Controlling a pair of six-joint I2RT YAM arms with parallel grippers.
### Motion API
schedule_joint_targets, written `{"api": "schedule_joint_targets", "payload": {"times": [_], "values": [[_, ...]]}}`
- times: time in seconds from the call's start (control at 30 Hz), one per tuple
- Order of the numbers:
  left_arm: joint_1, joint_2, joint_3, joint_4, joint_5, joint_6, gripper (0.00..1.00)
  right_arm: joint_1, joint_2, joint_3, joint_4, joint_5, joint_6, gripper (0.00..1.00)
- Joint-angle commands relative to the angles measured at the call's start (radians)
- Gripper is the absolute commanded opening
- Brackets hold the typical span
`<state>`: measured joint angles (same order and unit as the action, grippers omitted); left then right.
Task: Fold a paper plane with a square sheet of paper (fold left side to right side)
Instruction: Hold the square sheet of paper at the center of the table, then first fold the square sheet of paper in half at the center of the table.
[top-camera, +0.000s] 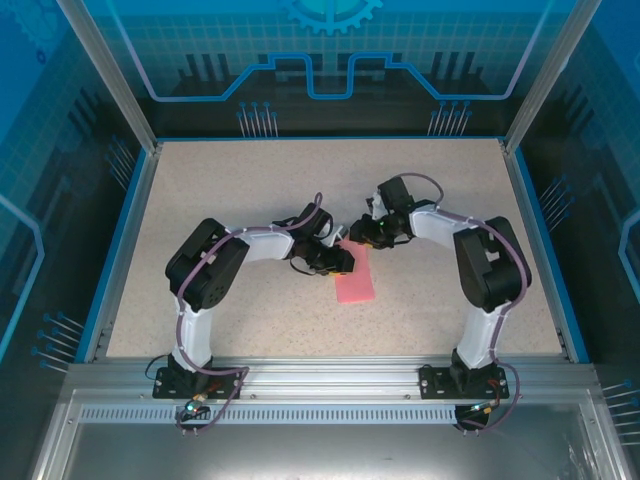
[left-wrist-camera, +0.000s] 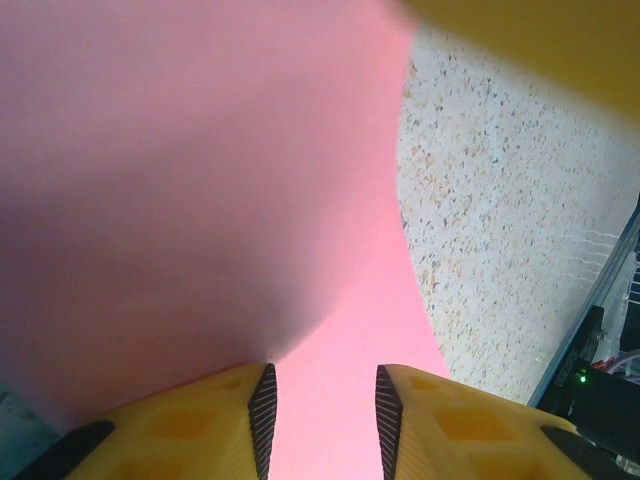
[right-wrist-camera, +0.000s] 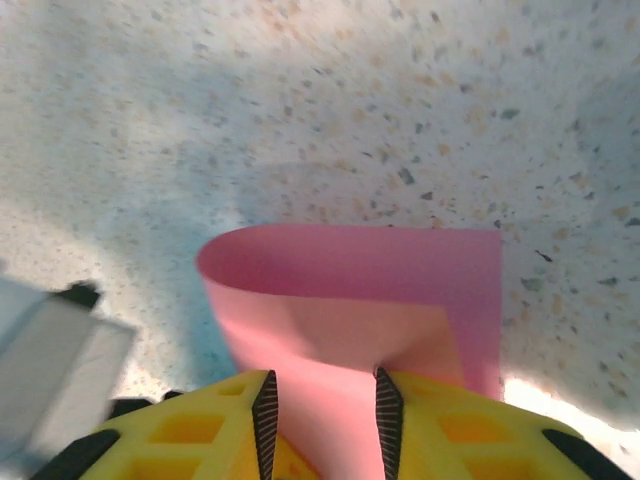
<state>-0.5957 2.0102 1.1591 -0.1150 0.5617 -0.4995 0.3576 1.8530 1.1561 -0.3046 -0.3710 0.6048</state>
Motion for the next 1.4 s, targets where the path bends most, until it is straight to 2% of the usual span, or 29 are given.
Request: {"api": "schedule_joint_targets", "payload": {"times": [0.0,0.1,0.27,0.4,0.67,1.0,1.37], "values": [[-0.022,0.047,0.001,-0.05,-0.035,-0.014,0.35,-0.011,-0.094,-0.035,-0.084,0.034,-0.061,0.29],[-0.022,0.045,0.007,-0.054,-0.037,-0.015,0.35,-0.003,-0.15,-0.096,-0.124,0.013,-0.071,0.13],[-0.027,0.045,0.016,-0.06,-0.039,-0.016,0.35,0.044,-0.204,-0.219,-0.112,-0.03,-0.028,0.06],[-0.028,0.044,0.02,-0.061,-0.043,-0.02,0.35,0.082,-0.169,-0.271,-0.089,-0.029,0.012,0.05],[-0.024,0.025,0.047,-0.069,-0.042,-0.022,0.35,0.086,-0.079,-0.317,-0.117,0.034,0.01,0.05],[0.008,0.033,0.117,-0.097,-0.055,0.019,0.36,0.084,-0.066,-0.318,-0.143,0.074,-0.009,0.05],[0.038,0.071,0.122,-0.066,-0.126,0.061,0.36,0.084,-0.059,-0.302,-0.2,0.114,-0.034,0.04]]}}
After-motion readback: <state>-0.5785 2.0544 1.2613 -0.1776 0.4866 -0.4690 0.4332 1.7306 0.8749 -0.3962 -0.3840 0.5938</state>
